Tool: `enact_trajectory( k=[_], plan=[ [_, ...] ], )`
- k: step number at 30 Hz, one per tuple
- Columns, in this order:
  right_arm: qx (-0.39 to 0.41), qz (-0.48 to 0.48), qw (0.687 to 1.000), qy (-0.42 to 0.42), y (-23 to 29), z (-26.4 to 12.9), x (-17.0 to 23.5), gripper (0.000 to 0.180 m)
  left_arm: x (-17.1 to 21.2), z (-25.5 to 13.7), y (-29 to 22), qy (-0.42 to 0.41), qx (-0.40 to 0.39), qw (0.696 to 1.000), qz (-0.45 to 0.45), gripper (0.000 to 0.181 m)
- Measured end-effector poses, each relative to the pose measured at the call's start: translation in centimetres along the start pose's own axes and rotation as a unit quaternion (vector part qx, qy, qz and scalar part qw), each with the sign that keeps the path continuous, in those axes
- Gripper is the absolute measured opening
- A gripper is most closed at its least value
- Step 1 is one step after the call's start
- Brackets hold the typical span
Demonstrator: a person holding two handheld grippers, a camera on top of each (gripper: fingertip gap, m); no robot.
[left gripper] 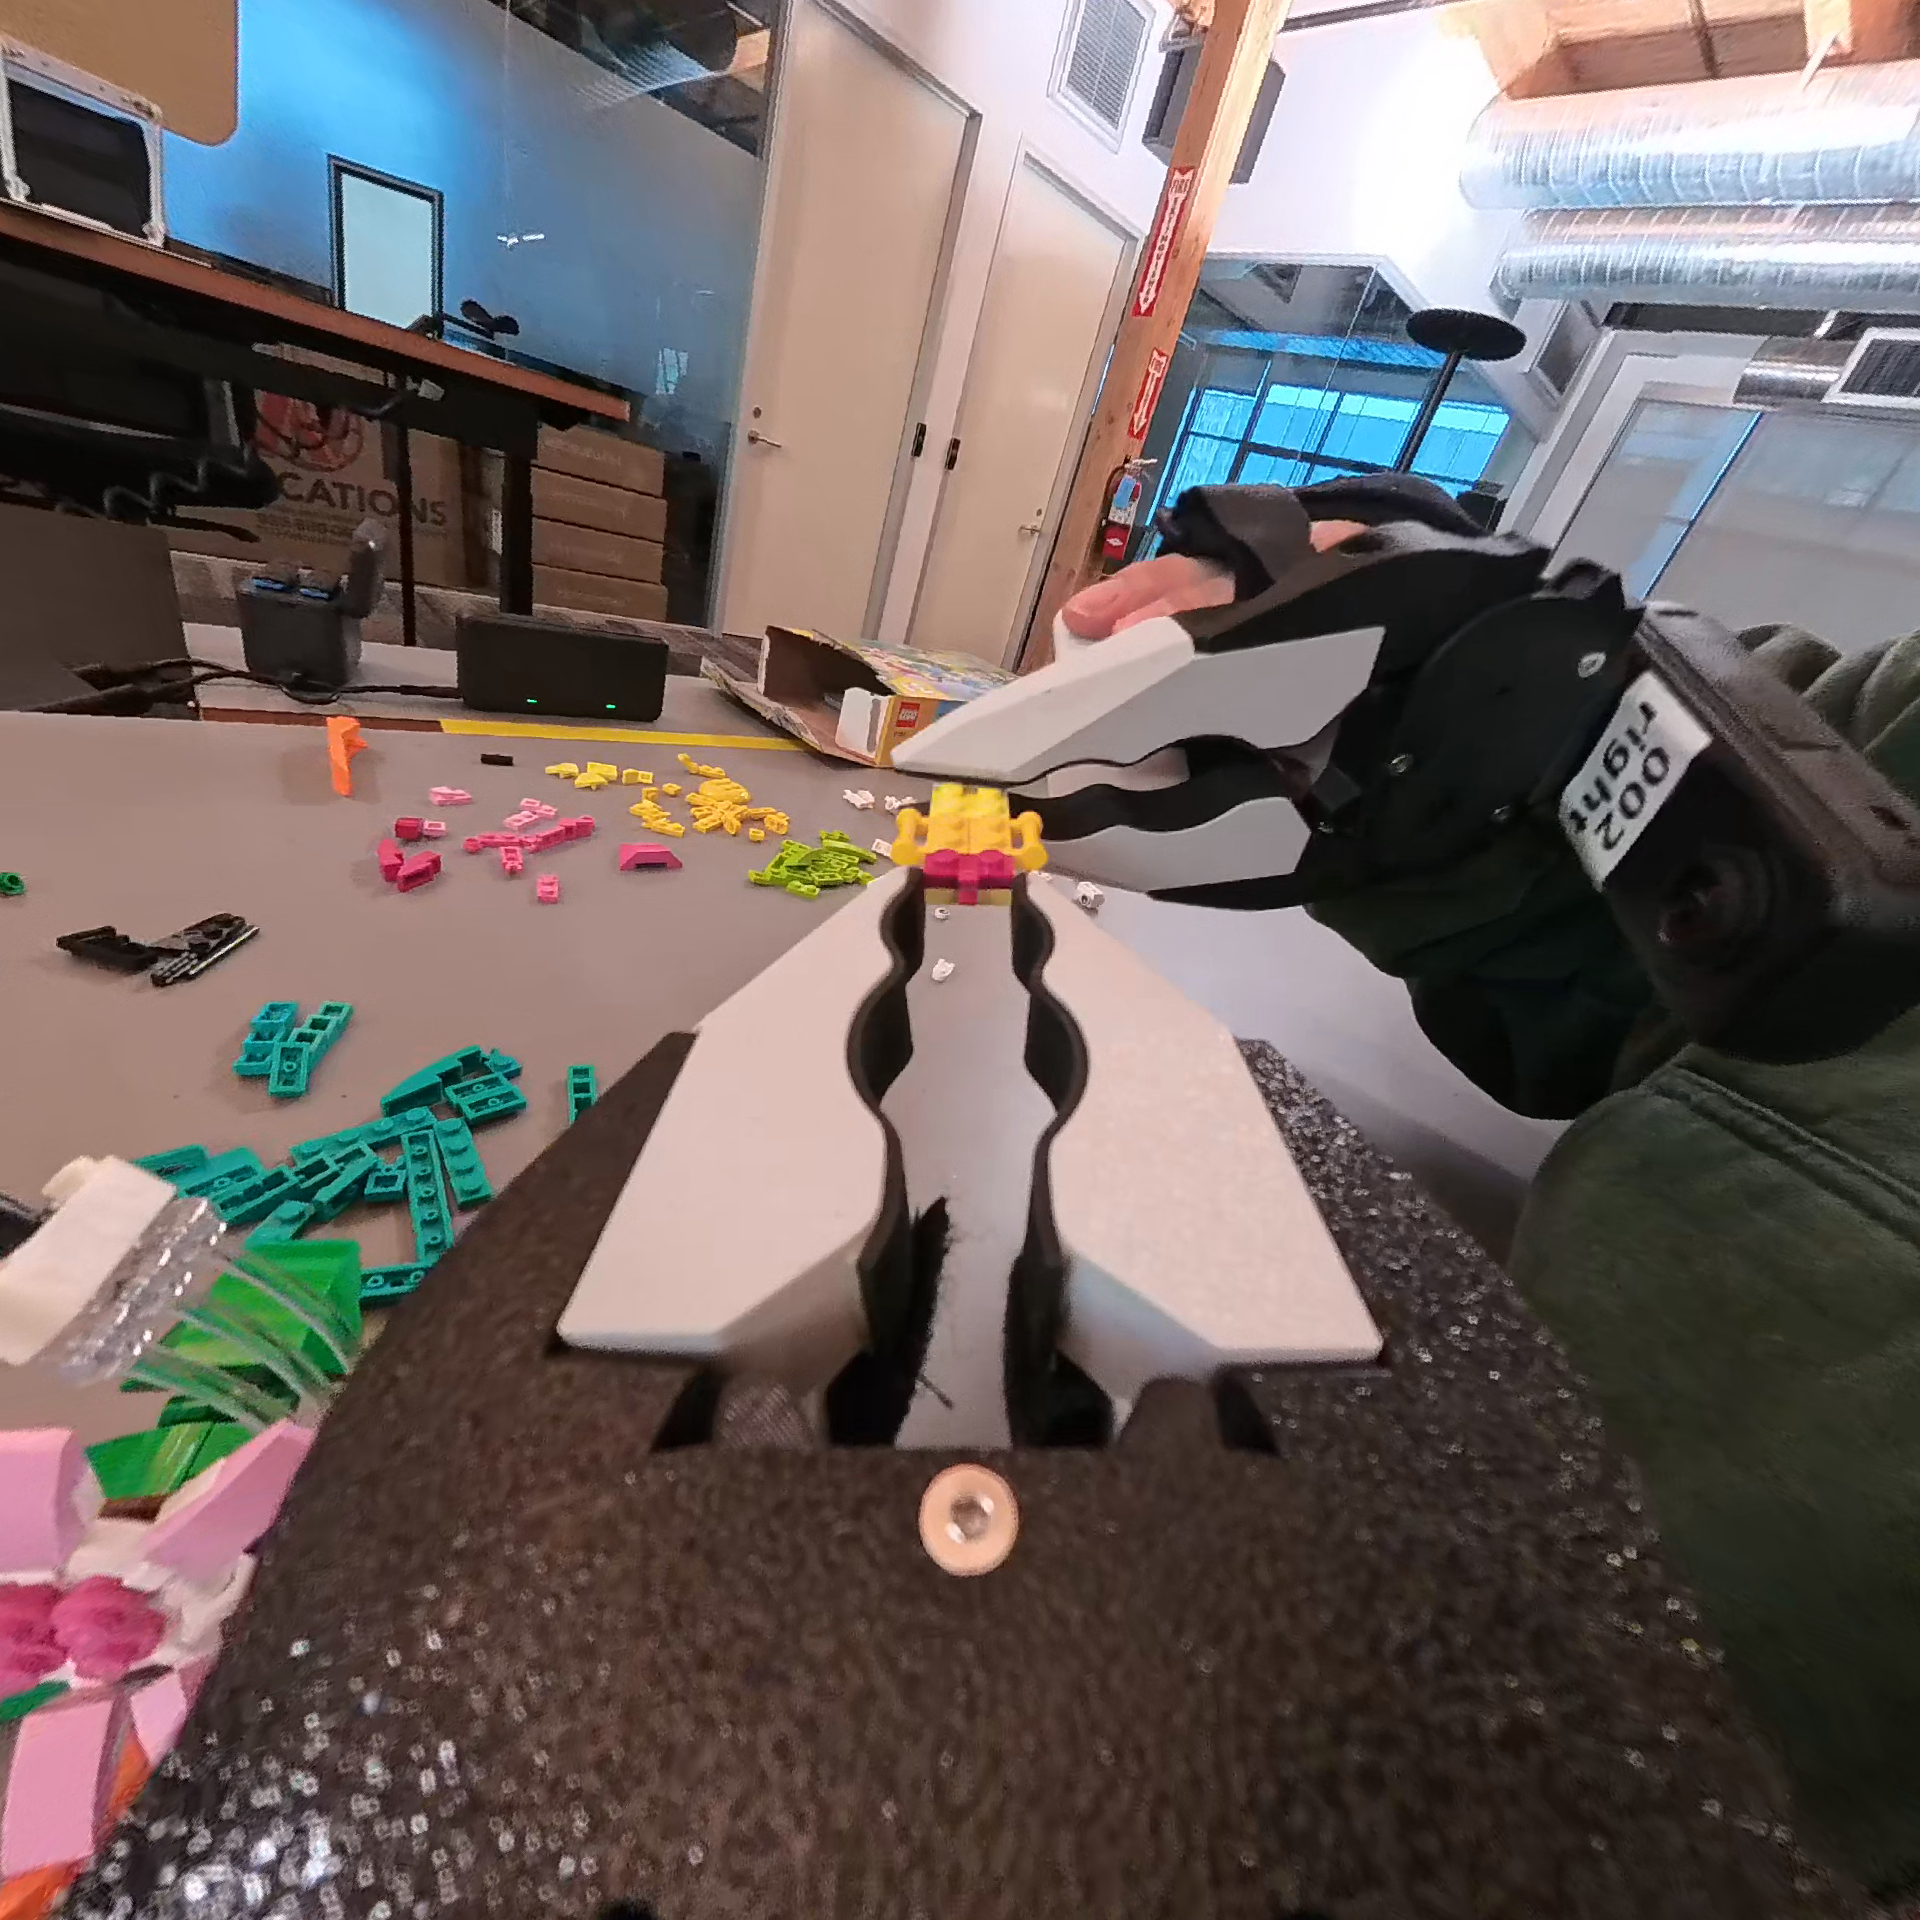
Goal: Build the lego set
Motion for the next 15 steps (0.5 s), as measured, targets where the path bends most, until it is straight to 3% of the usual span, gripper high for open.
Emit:
enact_trajectory(
  k=[15],
  plan=[
    [-0.005,0.069,0.998,0.000,-0.41,-0.13,-0.03,0.006,-0.01,-0.11,-0.02,-0.010,0.006,1.000,-0.017,0.014]
  ],
)
Point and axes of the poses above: each gripper's, where its closed fingertips meet, z out along the fingers, x out of its underside, y = z × x across the jaws, the point moved 8 cm from there along -z, back along the fingers, and after that the axes turned 3 degrees about -y, right-handed, at the moved point
